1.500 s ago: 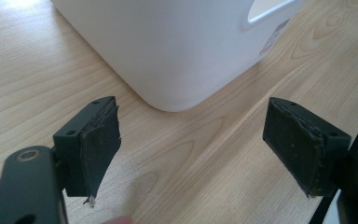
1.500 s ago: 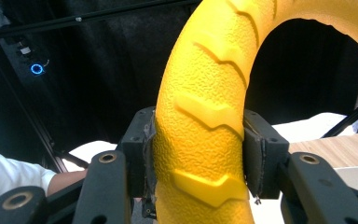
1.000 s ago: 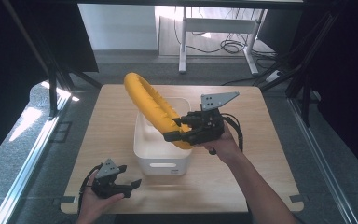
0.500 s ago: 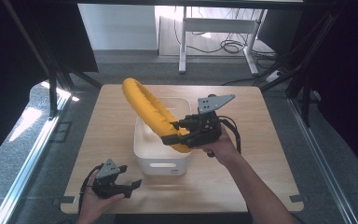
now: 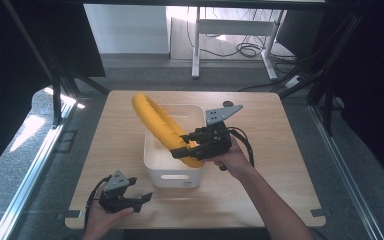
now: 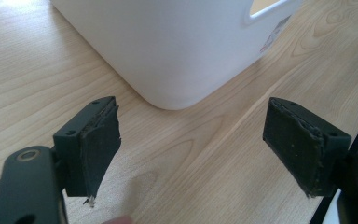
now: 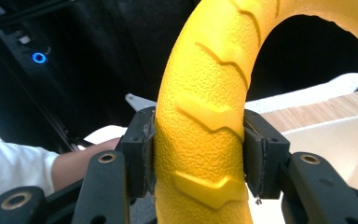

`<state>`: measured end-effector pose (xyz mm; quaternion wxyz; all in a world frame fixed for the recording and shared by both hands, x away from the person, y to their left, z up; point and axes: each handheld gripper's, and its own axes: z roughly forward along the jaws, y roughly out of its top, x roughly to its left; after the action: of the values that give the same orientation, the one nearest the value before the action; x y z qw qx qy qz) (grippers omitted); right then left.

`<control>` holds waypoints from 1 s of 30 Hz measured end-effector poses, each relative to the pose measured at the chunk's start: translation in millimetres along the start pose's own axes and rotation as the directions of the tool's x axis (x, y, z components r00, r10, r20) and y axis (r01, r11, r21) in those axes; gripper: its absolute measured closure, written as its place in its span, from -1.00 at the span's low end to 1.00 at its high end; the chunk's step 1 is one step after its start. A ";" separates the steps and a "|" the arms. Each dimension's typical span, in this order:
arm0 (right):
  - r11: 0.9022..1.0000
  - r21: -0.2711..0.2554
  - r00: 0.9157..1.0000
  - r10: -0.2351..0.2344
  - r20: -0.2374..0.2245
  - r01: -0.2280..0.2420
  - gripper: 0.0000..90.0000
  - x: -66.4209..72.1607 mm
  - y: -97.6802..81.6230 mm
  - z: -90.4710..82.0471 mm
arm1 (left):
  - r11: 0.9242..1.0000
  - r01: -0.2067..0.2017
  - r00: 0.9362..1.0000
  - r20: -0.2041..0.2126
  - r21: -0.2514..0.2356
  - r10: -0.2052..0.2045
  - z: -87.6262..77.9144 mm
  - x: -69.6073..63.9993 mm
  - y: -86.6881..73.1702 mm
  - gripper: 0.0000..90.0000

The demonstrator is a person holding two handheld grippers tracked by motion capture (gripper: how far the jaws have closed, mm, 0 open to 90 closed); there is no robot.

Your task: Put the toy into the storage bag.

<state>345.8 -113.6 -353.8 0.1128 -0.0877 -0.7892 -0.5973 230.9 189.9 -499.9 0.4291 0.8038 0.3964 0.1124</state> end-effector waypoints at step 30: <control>1.000 0.021 0.995 -0.009 0.099 0.007 -0.08 -23.1 -22.4 -2.5 | 1.000 -0.009 1.000 0.005 0.010 0.009 1.0 -0.3 0.3 -0.58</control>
<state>362.0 -122.1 -380.4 0.0722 -0.1129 -0.8003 -0.5845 231.4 189.0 -500.2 0.4255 0.8079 0.3924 0.1105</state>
